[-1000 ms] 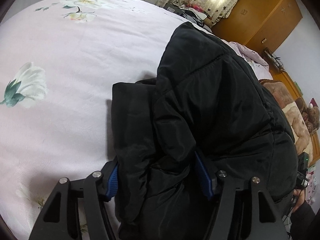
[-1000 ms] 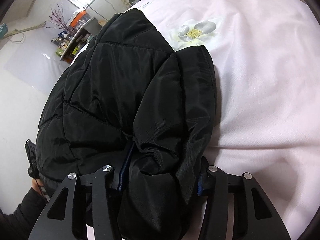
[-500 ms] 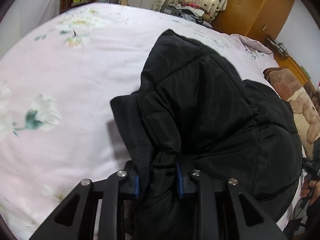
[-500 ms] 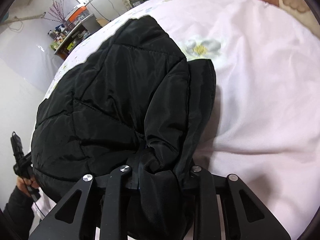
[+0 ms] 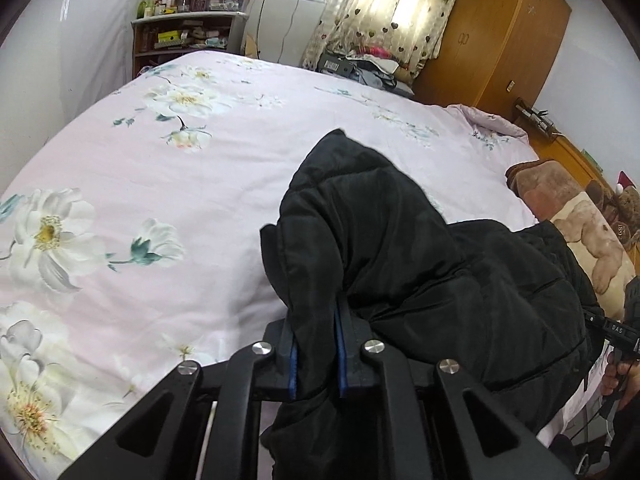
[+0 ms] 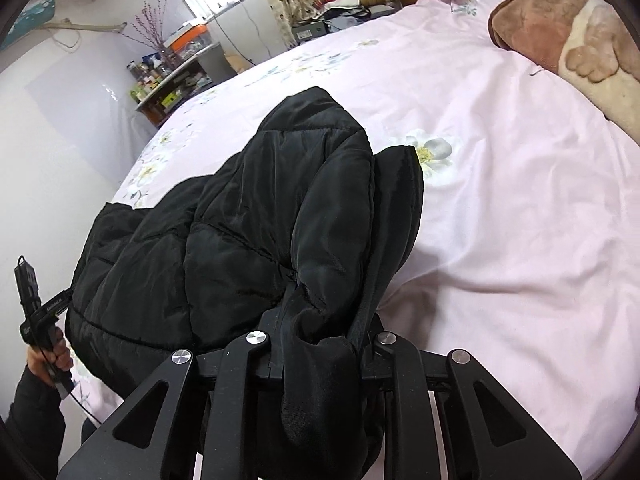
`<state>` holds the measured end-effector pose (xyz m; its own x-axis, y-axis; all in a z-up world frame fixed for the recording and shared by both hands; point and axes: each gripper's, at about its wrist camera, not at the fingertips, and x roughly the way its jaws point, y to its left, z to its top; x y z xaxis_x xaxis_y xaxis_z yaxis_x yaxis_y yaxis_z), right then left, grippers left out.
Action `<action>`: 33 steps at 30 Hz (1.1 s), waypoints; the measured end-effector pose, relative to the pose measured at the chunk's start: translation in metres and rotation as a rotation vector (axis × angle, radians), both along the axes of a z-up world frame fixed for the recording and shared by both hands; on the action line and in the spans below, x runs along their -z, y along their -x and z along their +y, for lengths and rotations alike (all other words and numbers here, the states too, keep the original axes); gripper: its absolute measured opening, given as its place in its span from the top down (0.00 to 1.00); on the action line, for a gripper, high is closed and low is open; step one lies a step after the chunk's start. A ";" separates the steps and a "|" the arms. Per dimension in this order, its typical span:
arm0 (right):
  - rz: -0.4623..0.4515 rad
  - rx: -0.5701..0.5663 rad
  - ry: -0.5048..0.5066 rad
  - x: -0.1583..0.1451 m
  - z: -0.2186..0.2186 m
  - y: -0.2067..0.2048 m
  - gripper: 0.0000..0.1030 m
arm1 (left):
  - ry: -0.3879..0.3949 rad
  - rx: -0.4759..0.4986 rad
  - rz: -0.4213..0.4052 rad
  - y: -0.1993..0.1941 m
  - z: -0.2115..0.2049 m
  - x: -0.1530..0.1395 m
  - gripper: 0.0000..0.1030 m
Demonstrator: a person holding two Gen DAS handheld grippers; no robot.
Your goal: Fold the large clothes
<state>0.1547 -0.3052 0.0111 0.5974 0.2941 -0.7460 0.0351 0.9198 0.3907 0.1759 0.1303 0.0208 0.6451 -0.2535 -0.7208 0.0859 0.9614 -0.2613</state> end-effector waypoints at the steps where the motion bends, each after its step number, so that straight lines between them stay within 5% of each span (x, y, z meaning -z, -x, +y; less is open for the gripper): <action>1: -0.005 -0.002 0.000 -0.001 0.000 -0.001 0.80 | -0.001 -0.001 -0.006 0.000 -0.002 -0.003 0.91; 7: 0.040 -0.022 0.012 0.012 0.001 -0.009 0.80 | 0.010 0.019 0.080 -0.012 0.008 0.025 0.84; 8: 0.071 -0.010 -0.011 0.024 -0.005 -0.011 0.78 | 0.022 0.015 0.103 -0.012 0.010 0.033 0.78; 12: 0.124 -0.004 -0.015 0.044 -0.012 -0.014 0.74 | 0.015 -0.028 0.134 -0.017 0.020 0.060 0.30; 17: 0.156 0.005 -0.033 0.061 -0.018 -0.020 0.71 | 0.204 -0.016 0.219 -0.039 0.029 0.097 0.15; 23: 0.175 0.006 -0.050 0.075 -0.022 -0.030 0.70 | 0.273 0.054 0.217 -0.057 0.012 0.112 0.20; 29: 0.177 0.005 -0.030 0.077 -0.018 -0.035 0.71 | 0.224 0.087 0.180 -0.049 0.000 0.097 0.59; 33: 0.153 0.009 -0.018 0.066 -0.012 -0.027 0.76 | 0.164 0.077 0.135 -0.038 -0.005 0.072 0.72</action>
